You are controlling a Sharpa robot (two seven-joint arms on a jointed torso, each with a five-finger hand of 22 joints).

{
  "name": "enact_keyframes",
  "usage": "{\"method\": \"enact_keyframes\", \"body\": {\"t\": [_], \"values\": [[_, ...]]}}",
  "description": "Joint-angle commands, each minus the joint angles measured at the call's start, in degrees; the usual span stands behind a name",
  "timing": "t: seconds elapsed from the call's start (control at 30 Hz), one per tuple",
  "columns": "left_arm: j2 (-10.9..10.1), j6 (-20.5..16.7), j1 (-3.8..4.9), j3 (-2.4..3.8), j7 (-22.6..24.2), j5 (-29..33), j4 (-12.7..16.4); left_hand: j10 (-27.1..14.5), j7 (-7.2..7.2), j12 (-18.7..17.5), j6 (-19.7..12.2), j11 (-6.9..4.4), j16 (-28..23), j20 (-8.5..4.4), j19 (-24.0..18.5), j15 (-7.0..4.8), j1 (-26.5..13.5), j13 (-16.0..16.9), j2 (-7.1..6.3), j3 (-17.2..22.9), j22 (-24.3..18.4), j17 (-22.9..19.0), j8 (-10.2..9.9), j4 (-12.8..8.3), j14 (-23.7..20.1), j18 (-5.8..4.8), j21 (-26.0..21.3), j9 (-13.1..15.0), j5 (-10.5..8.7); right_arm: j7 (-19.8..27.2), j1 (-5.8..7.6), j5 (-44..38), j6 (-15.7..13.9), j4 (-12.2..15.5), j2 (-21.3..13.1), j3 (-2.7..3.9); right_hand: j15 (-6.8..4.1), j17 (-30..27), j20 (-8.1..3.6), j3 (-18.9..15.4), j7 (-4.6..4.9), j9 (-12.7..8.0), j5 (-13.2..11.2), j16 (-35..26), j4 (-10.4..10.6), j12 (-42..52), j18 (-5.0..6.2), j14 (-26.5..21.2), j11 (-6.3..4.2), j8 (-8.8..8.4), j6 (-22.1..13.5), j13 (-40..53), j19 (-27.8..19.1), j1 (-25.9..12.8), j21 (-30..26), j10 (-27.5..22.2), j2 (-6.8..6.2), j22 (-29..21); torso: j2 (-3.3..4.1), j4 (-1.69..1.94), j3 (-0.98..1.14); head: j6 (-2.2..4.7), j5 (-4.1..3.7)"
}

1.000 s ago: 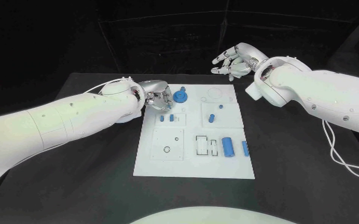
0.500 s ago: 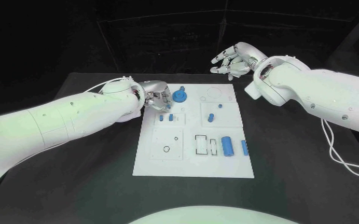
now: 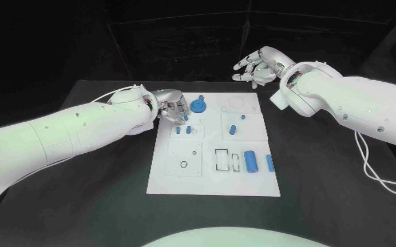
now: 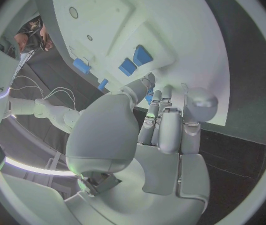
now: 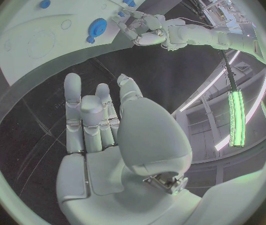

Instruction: Assemble the parts on the task board

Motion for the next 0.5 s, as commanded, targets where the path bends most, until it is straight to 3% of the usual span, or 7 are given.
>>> {"method": "enact_keyframes", "body": {"t": [0.03,0.23,0.33,0.5], "values": [[-0.4,-2.3,0.05,0.01,0.4,0.9,0.2,-1.4,-0.04,-0.4,-1.1,0.24,-0.3,0.43,-0.4,0.42,0.2,0.1,-0.50,-0.8,-1.2,-0.2,-0.7,-0.1,1.2,-0.01,-1.3,-0.3,-0.01,0.5,0.12,0.2,0.1,-0.1,-0.1,0.03,-0.03,-0.2,-0.02,0.0,0.00,0.0,0.3,-0.3,0.3,0.3,0.79,-0.2,0.03,0.31,-0.2,-0.1,-0.1,0.7,-0.2,-0.3,-0.05,-0.1,-0.04,0.05,-0.02,0.08,-0.03],[-1.4,-3.4,0.05,0.04,0.5,2.3,0.4,-2.8,0.08,-0.5,-1.9,0.47,-0.3,0.63,-0.7,0.60,0.7,0.1,-0.24,-1.5,-2.1,-0.6,-1.2,-0.2,1.1,0.20,-2.3,-0.5,0.03,-0.7,0.12,-1.2,2.2,-0.7,-0.3,0.02,-0.02,-0.2,-0.04,0.8,0.04,0.0,0.3,-0.7,0.4,-2.7,0.78,-0.3,0.05,0.83,0.1,-2.7,0.0,2.2,-0.7,-2.5,0.48,-0.4,-0.04,0.06,-0.09,0.39,-0.06],[-2.6,-4.4,0.05,0.10,1.1,4.6,0.5,-2.8,0.28,-0.3,-1.8,0.49,-0.3,0.67,-0.7,0.62,1.0,0.1,0.07,-1.6,-2.3,-0.6,-1.1,-0.2,1.1,0.26,-2.5,-0.5,0.05,-1.6,0.10,-5.7,4.6,-0.9,-0.6,-0.04,-0.21,-0.7,-0.27,2.8,-0.09,0.0,-2.0,-1.3,-0.2,-7.7,0.85,-0.1,-0.14,1.47,1.7,-6.8,0.5,4.9,-0.9,-3.9,1.29,-0.5,-0.03,0.05,-0.13,0.72,-0.19],[-5.4,-7.9,0.12,0.22,5.6,18.0,1.0,-0.1,0.99,1.7,0.8,0.41,-0.1,0.67,-0.9,0.56,1.3,0.5,1.19,-0.8,-3.3,-0.3,0.2,-0.2,1.2,0.50,-3.7,-0.1,0.14,-2.9,-0.25,-15.3,7.6,-0.1,-2.0,-0.22,-0.73,-2.6,-0.81,6.9,-0.70,-0.2,-5.0,-3.3,-0.9,-18.2,0.34,1.2,-0.18,1.87,5.0,-16.2,3.8,8.3,0.9,-1.2,0.68,2.1,-0.08,0.03,-0.05,1.22,-0.88]]}}
